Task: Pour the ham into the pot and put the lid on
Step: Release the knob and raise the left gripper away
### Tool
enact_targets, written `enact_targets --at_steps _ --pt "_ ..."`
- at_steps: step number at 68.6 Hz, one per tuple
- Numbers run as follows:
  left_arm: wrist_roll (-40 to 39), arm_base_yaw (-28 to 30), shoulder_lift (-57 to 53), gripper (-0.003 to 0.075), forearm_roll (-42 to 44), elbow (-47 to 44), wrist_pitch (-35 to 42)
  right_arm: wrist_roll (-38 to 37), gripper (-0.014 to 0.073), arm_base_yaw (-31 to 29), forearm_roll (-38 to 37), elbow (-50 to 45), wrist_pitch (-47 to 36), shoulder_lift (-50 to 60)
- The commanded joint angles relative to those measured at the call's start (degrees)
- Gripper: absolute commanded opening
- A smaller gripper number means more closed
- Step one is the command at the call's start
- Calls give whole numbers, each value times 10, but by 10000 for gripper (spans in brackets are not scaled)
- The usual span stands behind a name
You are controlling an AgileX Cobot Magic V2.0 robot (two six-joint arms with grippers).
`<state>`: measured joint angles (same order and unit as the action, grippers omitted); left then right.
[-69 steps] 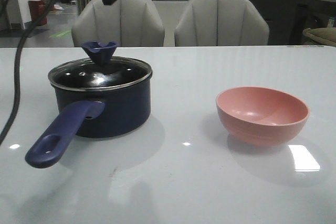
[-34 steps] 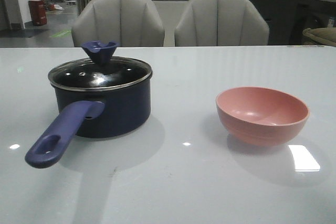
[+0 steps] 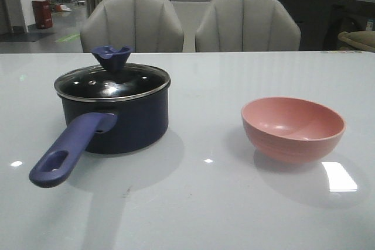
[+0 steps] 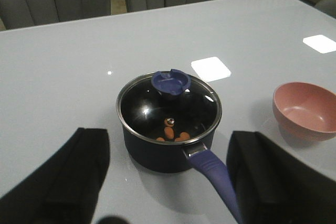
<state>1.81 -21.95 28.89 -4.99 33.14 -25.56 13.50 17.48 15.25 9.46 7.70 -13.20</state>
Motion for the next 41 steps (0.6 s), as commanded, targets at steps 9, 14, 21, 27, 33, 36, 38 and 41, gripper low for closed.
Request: enact_targets --at_steps 9,14,21,27,33,36,38,41 --pt "0 -2 -120 252 -8 -93 96 6 162 0 3 17 -50 -3" --pt "0 -2 -142 150 -9 -105 111 6 162 0 3 17 -50 -3" --pt "0 -2 -162 117 -9 -107 108 6 162 0 3 17 -50 -3" --pt "0 -2 -164 113 -9 -107 108 6 162 0 3 17 -50 -3" --pt "0 -2 -164 113 -9 -107 107 6 162 0 3 17 -50 -3" --pt "0 -2 -164 113 -9 -107 107 6 162 0 3 17 -50 -3" --pt "0 -2 -164 113 -9 -107 107 6 162 0 3 17 -50 -3" --pt "0 -2 -164 113 -9 -107 107 6 162 0 3 17 -50 -3"
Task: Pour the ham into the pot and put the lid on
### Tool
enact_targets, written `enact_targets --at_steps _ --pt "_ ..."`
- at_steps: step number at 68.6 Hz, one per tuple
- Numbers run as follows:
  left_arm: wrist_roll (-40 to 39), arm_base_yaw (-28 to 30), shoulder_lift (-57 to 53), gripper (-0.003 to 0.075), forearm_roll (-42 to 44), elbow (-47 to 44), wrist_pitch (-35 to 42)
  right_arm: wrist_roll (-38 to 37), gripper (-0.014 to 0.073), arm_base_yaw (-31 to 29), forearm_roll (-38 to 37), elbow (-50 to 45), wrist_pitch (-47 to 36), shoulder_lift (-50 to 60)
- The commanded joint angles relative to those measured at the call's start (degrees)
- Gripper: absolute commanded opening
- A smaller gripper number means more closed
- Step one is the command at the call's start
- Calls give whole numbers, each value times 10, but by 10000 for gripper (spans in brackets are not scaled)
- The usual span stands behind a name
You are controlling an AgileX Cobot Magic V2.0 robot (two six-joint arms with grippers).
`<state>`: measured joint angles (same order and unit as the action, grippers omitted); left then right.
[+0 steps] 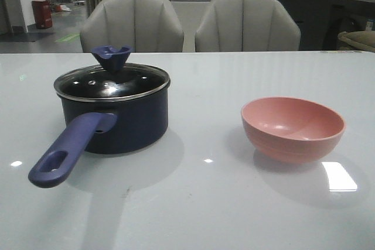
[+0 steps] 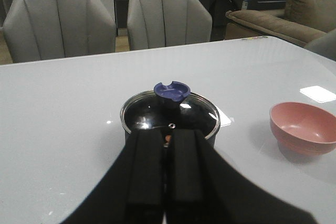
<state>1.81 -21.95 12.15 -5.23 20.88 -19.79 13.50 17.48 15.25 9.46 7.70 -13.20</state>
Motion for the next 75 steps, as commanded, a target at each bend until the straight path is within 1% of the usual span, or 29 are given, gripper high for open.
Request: enact_targets --at_steps 1,12,16,22,33,39,43,47,51,56,75 --pt "0 -2 4 113 -7 16 49 6 162 0 3 17 -50 -3" --pt "0 -2 4 113 -7 16 49 6 162 0 3 17 -50 -3" --pt "0 -2 4 113 -7 5 68 6 162 0 3 17 -50 -3" --pt "0 16 0 113 41 -12 83 6 162 0 3 17 -50 -3" --pt "0 121 -46 113 48 -82 108 6 162 0 3 17 -50 -3" --pt "0 166 -74 113 44 -133 147 6 162 0 3 17 -50 -3" --pt "0 181 -92 113 39 -164 180 6 162 0 3 17 -50 -3" --pt "-2 184 -109 113 33 -197 206 6 162 0 3 17 -50 -3" --pt "-25 184 -125 113 36 -223 228 6 162 0 3 17 -50 -3" --pt "-52 184 -137 113 38 -223 193 6 162 0 3 17 -50 -3" --pt "-55 184 -134 113 39 -223 203 6 162 0 3 17 -50 -3"
